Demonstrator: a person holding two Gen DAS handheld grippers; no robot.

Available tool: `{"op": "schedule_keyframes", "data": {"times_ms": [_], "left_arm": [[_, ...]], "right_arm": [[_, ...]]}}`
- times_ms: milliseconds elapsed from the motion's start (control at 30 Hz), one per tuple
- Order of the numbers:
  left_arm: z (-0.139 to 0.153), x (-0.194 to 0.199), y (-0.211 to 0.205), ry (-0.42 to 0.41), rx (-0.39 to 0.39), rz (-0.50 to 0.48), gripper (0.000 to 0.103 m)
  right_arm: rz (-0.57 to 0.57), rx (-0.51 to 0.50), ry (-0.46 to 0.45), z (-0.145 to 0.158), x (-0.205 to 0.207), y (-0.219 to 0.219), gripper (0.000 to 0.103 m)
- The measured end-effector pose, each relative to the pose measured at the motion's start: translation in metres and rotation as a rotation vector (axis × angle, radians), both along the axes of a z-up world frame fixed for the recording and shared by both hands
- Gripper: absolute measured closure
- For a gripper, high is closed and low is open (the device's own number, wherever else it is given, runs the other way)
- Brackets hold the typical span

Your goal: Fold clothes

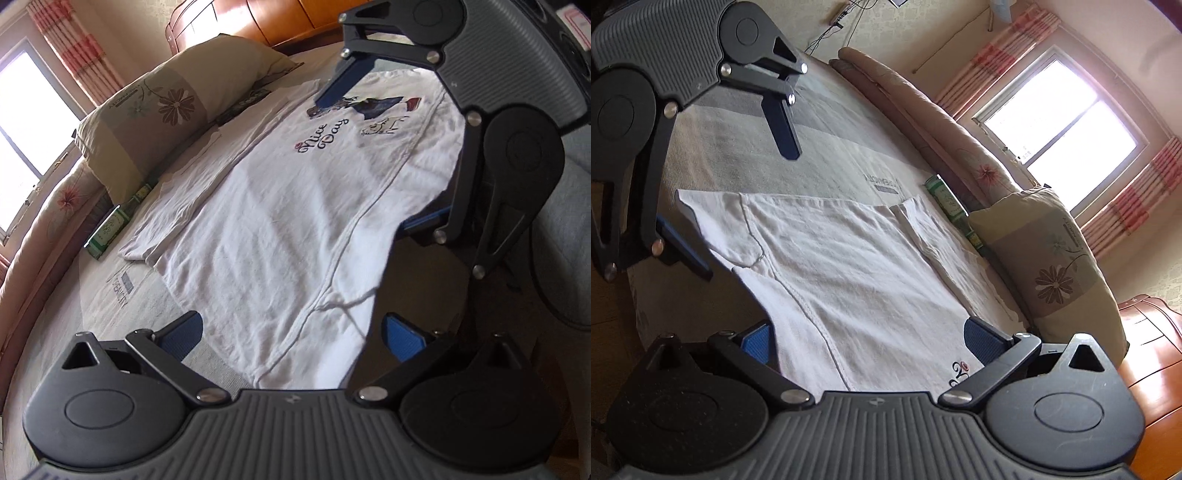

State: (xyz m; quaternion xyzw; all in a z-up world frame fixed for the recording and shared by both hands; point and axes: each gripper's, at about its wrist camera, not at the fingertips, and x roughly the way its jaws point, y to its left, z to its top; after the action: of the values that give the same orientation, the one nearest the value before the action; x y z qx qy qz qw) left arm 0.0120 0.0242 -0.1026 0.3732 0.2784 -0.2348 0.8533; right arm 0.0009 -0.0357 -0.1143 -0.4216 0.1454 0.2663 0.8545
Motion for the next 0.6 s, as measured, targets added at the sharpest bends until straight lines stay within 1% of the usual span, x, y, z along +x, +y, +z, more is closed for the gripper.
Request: {"op": "schedule_keyframes", "data": {"times_ms": [133, 233, 333, 400, 600], "left_arm": [[-0.009, 0.011, -0.021, -0.044, 0.039, -0.02, 0.0], [-0.007, 0.015, -0.023, -0.057, 0.038, -0.018, 0.0], [-0.005, 0.018, -0.024, -0.068, 0.033, -0.013, 0.0], [-0.004, 0.02, -0.021, -0.066, 0.035, 0.0, 0.0], [-0.007, 0.019, -0.016, -0.045, 0.043, 0.021, 0.0]], "right_arm": [[-0.004, -0.008, 0.002, 0.0, 0.003, 0.001, 0.0], [-0.009, -0.023, 0.02, -0.003, 0.006, -0.005, 0.0], [-0.049, -0.084, 0.019, -0.015, 0.01, -0.015, 0.0], [-0.073, -0.122, -0.006, -0.021, 0.01, -0.026, 0.0], [-0.179, -0.2, -0.018, -0.02, 0.018, -0.071, 0.0]]}}
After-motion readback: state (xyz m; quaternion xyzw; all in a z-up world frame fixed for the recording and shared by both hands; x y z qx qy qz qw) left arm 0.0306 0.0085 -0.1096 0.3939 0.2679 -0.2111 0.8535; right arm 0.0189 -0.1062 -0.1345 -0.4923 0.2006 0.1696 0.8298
